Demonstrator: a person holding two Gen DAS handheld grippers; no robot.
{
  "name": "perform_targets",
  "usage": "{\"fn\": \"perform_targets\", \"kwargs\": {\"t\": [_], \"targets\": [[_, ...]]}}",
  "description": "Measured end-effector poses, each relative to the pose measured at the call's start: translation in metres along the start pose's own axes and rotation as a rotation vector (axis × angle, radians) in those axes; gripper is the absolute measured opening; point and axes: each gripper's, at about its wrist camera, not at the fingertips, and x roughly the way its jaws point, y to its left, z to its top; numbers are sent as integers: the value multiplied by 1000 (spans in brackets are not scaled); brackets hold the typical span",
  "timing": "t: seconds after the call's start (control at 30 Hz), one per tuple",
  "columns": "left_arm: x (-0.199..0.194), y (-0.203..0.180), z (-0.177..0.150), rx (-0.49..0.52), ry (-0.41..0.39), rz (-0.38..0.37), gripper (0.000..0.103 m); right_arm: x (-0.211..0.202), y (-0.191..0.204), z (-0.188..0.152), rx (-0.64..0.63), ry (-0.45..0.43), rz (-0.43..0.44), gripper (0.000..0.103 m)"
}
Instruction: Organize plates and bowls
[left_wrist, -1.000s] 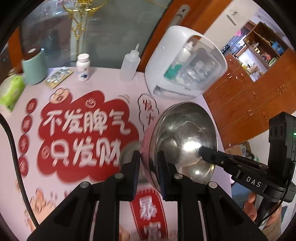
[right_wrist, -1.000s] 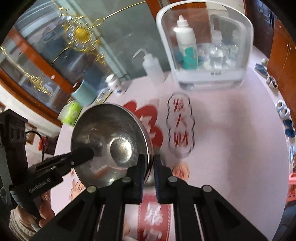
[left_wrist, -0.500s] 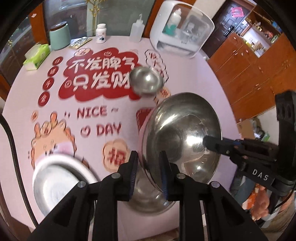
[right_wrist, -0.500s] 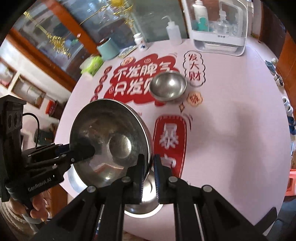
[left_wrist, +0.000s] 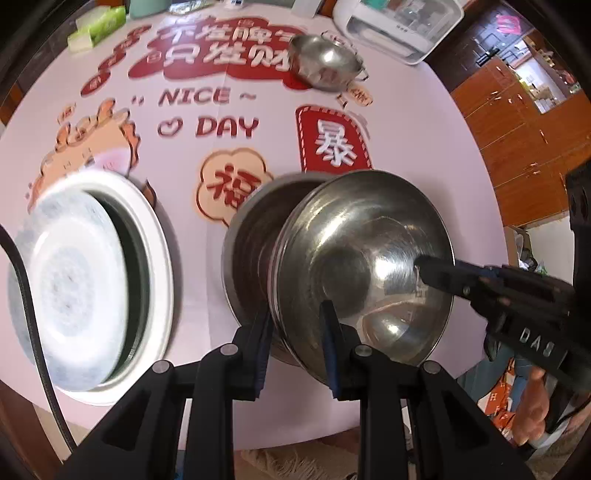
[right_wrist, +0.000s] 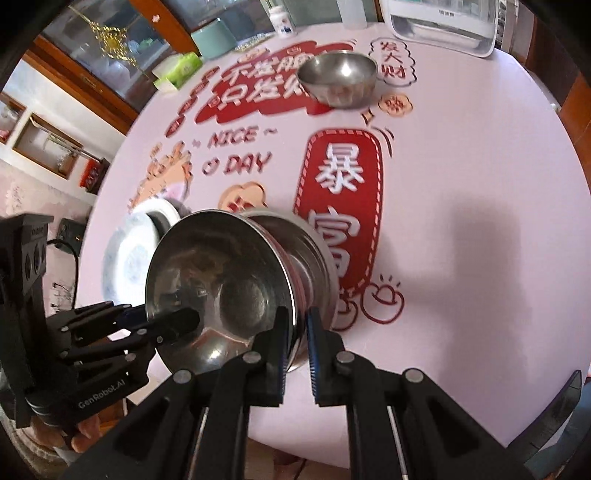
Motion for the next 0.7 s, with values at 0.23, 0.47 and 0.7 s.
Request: {"fn": "perform_targets", "kwargs": {"t": [0.23, 0.47, 0.7], "targets": [[14, 3, 9, -6, -4, 16, 22, 17, -3, -2, 10, 18, -26, 9], [19, 12, 18, -4, 6, 21, 22, 29, 0, 1, 9, 37, -34, 10], [19, 14, 22, 33, 16, 11, 29, 30, 2, 5, 14, 33, -52, 10]]}}
